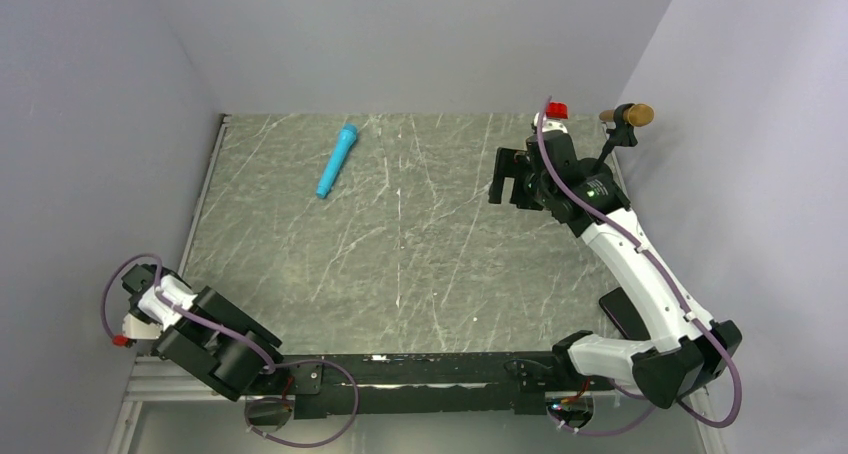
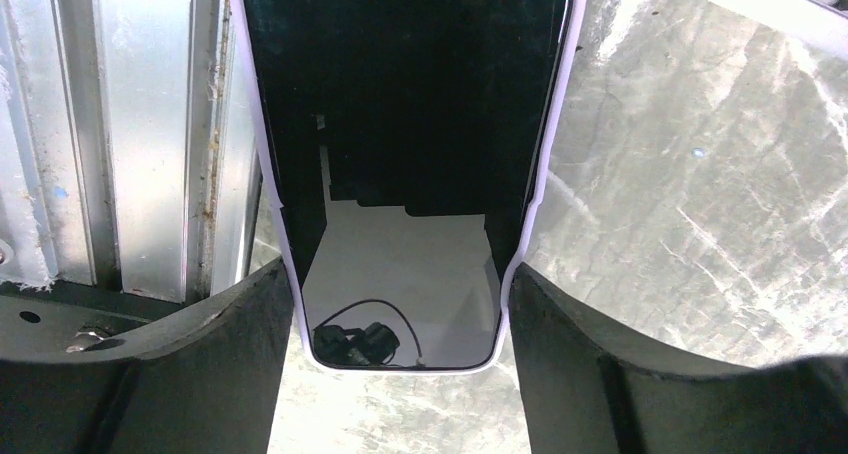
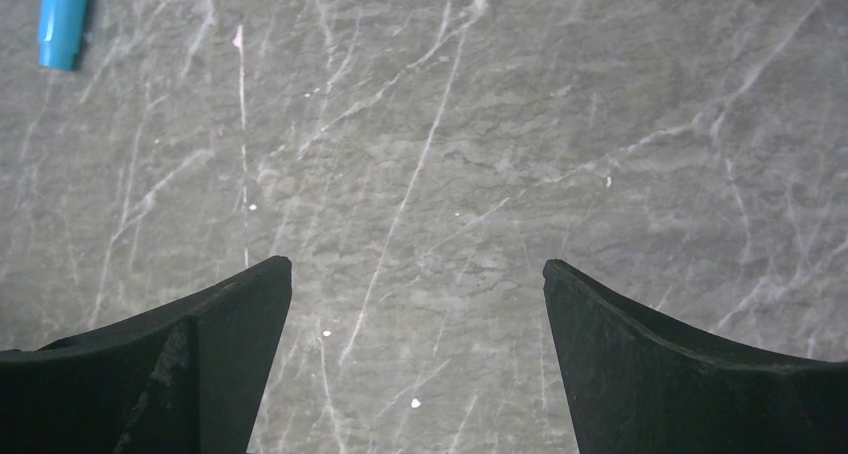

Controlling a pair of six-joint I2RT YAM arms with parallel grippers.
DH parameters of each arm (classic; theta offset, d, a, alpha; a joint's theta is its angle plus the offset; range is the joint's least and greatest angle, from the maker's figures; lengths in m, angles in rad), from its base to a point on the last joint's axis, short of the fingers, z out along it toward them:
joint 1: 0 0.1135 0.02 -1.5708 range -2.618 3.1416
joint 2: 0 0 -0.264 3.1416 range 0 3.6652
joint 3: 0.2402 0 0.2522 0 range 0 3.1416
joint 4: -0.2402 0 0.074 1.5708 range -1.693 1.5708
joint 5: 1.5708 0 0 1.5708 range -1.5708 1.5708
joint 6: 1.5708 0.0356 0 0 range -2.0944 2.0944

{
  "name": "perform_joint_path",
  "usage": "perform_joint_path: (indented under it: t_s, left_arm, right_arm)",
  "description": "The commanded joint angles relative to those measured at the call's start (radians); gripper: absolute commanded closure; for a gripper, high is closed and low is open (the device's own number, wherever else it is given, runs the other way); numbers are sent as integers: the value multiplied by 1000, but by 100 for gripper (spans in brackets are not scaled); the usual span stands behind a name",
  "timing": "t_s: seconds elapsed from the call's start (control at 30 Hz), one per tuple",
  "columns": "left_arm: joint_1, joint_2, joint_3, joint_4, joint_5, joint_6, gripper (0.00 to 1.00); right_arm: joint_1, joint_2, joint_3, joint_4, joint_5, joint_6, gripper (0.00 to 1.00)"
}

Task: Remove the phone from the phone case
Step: Pick up the phone at the corner of the board, then adjust the phone.

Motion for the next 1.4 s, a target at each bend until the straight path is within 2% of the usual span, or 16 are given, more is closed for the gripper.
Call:
perform_joint_path:
  t_s: [0.0, 0.07, 0.3, 0.43, 0.73, 0.93, 1.07, 1.23, 1.37]
  left_arm:
    - [4, -4, -43, 120, 70, 32, 49]
    - [2, -22, -54, 141, 91, 56, 68]
    - [-78, -68, -45, 167, 155, 93, 100]
    - [-236, -118, -11, 179, 192, 90, 100]
    - [-635, -185, 75, 217, 329, 96, 100]
    - [-882, -202, 25, 354, 472, 105, 100]
    - [-1063, -183, 0, 466, 521, 121, 100]
    - [-1303, -153, -8, 533, 431, 144, 100]
    - [-1473, -143, -45, 647, 367, 115, 100]
  right_arm:
    - [2, 19, 53, -61, 39, 6, 0]
    - [0, 11, 45, -55, -6, -16, 0]
    - [1, -55, -57, 41, -80, -62, 0]
    - [1, -38, -84, 64, -126, -71, 0]
    - [26, 2, -262, 267, -357, 23, 0]
    - [149, 49, -421, 530, -404, 151, 0]
    - [196, 104, -471, 677, -457, 227, 0]
    - [212, 129, -509, 777, -450, 332, 0]
    - [212, 119, -553, 838, -423, 423, 1]
